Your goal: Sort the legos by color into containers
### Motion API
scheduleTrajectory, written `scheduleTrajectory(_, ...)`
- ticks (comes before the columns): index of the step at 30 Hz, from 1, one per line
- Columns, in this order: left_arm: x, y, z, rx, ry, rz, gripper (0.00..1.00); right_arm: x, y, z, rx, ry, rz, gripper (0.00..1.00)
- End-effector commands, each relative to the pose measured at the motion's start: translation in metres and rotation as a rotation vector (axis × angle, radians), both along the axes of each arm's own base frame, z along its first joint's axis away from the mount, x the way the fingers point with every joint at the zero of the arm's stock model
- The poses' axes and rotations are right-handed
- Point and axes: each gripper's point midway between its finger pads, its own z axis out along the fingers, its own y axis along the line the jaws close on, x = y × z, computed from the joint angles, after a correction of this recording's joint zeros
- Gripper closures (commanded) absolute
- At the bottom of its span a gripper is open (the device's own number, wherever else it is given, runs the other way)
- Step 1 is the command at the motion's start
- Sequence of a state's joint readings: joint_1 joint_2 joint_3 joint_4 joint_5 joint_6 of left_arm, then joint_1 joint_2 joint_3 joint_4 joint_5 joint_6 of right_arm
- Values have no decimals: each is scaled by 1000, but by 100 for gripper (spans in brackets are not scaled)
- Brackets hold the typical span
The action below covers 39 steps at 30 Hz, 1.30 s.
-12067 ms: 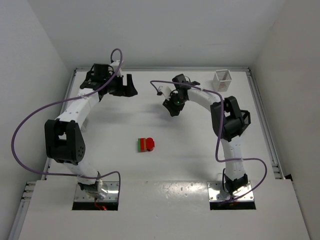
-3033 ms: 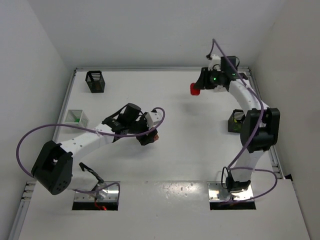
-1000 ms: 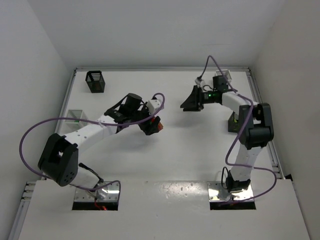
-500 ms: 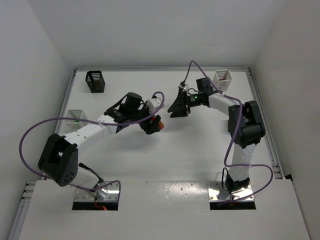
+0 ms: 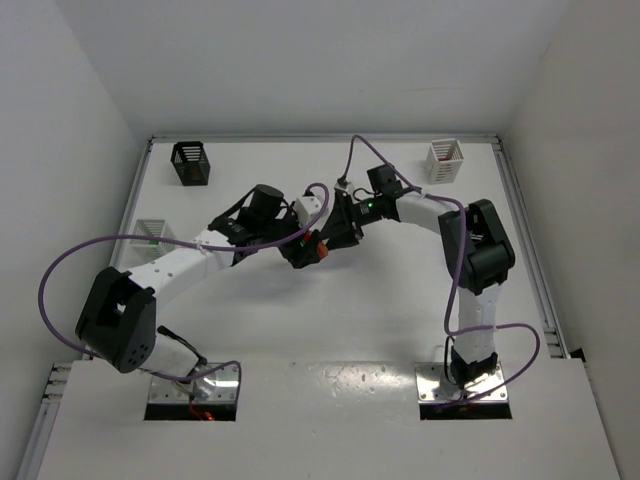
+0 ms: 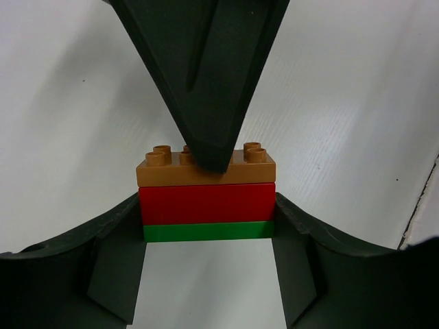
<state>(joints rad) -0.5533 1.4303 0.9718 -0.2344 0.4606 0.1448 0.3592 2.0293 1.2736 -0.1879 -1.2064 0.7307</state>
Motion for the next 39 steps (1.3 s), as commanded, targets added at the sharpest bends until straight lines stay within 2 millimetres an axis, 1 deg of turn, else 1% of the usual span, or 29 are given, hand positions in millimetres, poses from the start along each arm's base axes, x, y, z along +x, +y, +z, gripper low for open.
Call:
scheduleTrajectory(1, 13, -7, 36, -74, -78, 0, 76, 4, 11, 12, 28, -42, 22, 40)
scheduleTrajectory(2, 13, -7, 36, -74, -78, 0, 76, 4, 11, 14, 37, -39, 26, 40)
scheduleTrajectory(3, 14, -6, 28, -57, -73, 3, 76, 0, 15, 11, 34, -30, 38, 40)
scheduleTrajectory(4, 14, -6, 28, -57, -73, 3, 76, 0, 15, 11, 34, -30, 39, 42)
scheduleTrajectory(6, 14, -6, 28, -57, -73, 3, 76, -2, 18, 11, 38, -40, 48, 50)
scheduleTrajectory(7, 14, -6, 28, -57, -73, 3, 76, -2, 18, 11, 38, -40, 48, 59)
scheduleTrajectory(12, 12, -4, 28, -57, -73, 3, 76, 3, 16, 11, 45, -53, 36, 89)
scheduleTrajectory(14, 8, 0, 20, -44, -62, 10, 76, 9, 11, 10, 50, -55, 13, 94)
scheduleTrajectory(15, 7, 0, 24, -50, -71, 10, 77, 9, 11, 15, 54, -65, 13, 95)
scheduleTrajectory(16, 2, 4, 13, -29, -50, 6, 77, 15, 4, 14, 55, -75, -5, 97)
scheduleTrajectory(17, 1, 4, 18, -36, -61, 5, 77, 19, 1, 13, 48, -77, -20, 97)
scheduleTrajectory(19, -5, 9, 13, -25, -54, 13, 77, 27, -6, 12, 39, -81, -50, 97)
scheduleTrajectory(20, -8, 12, 5, -11, -44, 8, 78, 39, -14, 16, 46, -113, -72, 98)
scheduleTrajectory(22, -15, 16, 6, -12, -45, 8, 78, 53, -21, 14, 29, -131, -108, 98)
scheduleTrajectory(23, -20, 19, -3, 3, -20, 7, 78, 63, -27, 12, 21, -152, -128, 98)
scheduleTrajectory(25, -21, 22, 1, 3, -46, 11, 78, 74, -32, 2, -12, -157, -156, 98)
scheduleTrajectory(26, -20, 26, -3, 9, -37, 21, 78, 80, -32, -7, -36, -158, -163, 98)
scheduleTrajectory(27, -22, 27, -4, 9, -37, 21, 78, 84, -32, -12, -54, -159, -168, 98)
scheduleTrajectory(28, -20, 30, -4, 9, -37, 33, 78, 89, -33, -19, -78, -168, -174, 98)
scheduleTrajectory(29, -18, 33, -1, 5, -45, 43, 78, 95, -29, -32, -153, -217, -163, 98)
scheduleTrajectory(30, -18, 33, -1, 5, -45, 43, 78, 98, -27, -38, -195, -252, -149, 98)
scheduleTrajectory(31, -15, 36, -1, 5, -45, 52, 78, 109, -21, -35, -222, -315, -143, 98)
scheduleTrajectory(32, -13, 39, -1, 5, -45, 63, 78, 110, -10, -44, -263, -334, -138, 96)
scheduleTrajectory(33, -15, 39, -2, 6, -29, 69, 78, 115, -5, -48, -277, -340, -149, 96)
scheduleTrajectory(35, -8, 44, 2, -2, -30, 97, 78, 129, 3, -67, -325, -344, -167, 95)
scheduleTrajectory(36, -5, 48, 2, -2, -30, 111, 78, 137, 12, -65, -332, -359, -171, 93)
scheduleTrajectory(37, -4, 47, 6, -6, -38, 111, 78, 138, 16, -80, -354, -348, -166, 90)
scheduleTrajectory(38, -1, 51, 6, -6, -38, 123, 78, 143, 19, -85, -375, -362, -174, 86)
scheduleTrajectory(39, 0, 54, 4, -5, -24, 139, 78, 143, 27, -84, -377, -372, -165, 80)
